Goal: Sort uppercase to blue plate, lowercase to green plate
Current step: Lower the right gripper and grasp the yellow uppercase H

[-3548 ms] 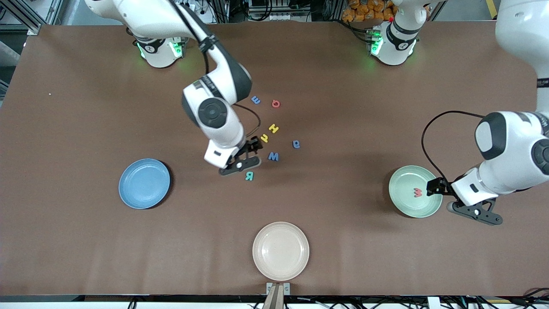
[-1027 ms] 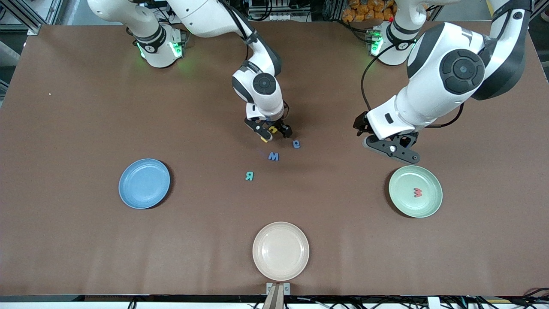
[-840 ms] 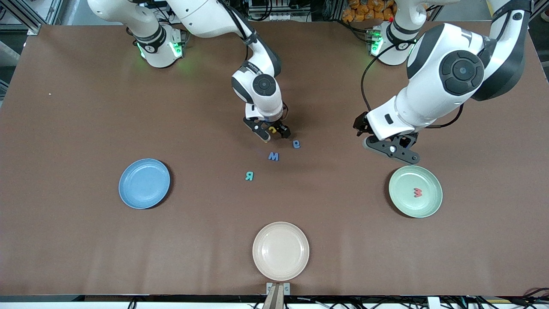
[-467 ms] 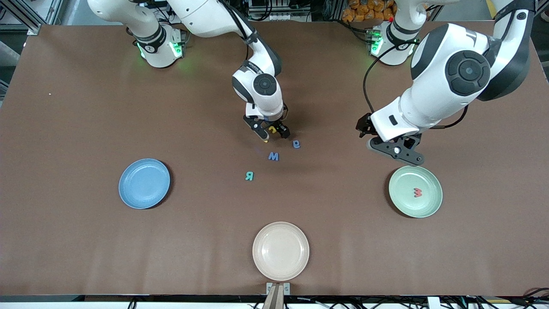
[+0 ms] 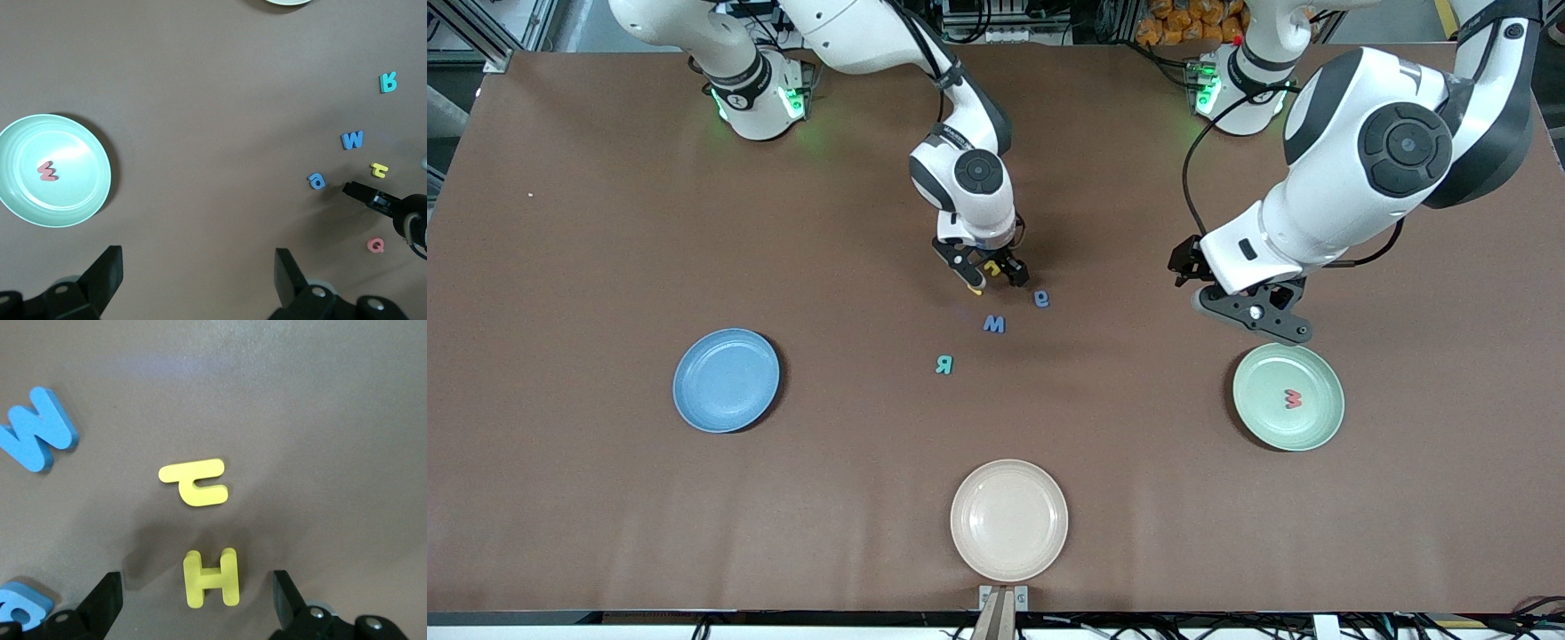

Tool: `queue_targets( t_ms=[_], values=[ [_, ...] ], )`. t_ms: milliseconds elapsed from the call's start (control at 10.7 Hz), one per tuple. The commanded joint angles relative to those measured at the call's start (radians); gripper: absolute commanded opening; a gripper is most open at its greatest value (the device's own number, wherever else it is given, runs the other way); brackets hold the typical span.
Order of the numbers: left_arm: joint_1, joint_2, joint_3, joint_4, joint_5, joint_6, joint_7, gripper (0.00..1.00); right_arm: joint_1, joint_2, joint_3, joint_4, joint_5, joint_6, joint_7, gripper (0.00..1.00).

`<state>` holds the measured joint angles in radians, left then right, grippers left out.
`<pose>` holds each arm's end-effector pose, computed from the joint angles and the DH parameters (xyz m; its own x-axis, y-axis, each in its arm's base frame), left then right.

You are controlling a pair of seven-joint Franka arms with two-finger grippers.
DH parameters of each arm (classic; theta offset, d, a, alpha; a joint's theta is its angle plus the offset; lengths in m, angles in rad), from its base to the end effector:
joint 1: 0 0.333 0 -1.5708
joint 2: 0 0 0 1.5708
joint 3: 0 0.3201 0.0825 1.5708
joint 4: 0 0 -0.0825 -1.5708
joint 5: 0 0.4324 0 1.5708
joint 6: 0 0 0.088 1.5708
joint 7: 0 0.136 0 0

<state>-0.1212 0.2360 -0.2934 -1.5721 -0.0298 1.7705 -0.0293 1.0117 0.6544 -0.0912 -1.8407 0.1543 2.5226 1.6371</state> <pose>0.6234 -0.2622 0.4708 0.9305 -0.3649 -0.0311 -0.3606 -0.9278 0.0957 0.4099 0.5412 0.1095 0.6811 -0.7311 -0.0399 -0.7321 -0.6806 -0.0280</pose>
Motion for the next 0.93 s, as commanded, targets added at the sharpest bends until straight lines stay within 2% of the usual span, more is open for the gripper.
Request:
queue_targets(
  t_ms=[0, 467, 560, 747, 840],
  values=[
    [-0.002, -0.007, -0.001, 0.001, -0.016, 0.0, -0.02, 1.0, 0.062, -0.013, -0.057, -0.014, -0.002, -0.011, 0.018, 1.0],
    [0.005, -0.044, 0.002, 0.003, -0.012, 0.0, -0.023, 1.0, 0.062, -0.009, -0.061, -0.015, -0.002, -0.011, 0.018, 1.0],
    [0.005, -0.056, 0.005, 0.004, -0.012, 0.0, -0.024, 1.0, 0.062, -0.009, -0.061, -0.015, -0.002, -0.011, 0.018, 0.81],
    [0.005, -0.06, 0.016, 0.012, -0.009, 0.0, -0.024, 1.0, 0.062, -0.009, -0.061, -0.015, -0.002, -0.01, 0.017, 0.07],
    [0.005, -0.06, 0.02, 0.023, -0.009, 0.0, -0.023, 1.0, 0.062, -0.009, -0.061, -0.015, -0.002, -0.01, 0.015, 0.0]
  ],
)
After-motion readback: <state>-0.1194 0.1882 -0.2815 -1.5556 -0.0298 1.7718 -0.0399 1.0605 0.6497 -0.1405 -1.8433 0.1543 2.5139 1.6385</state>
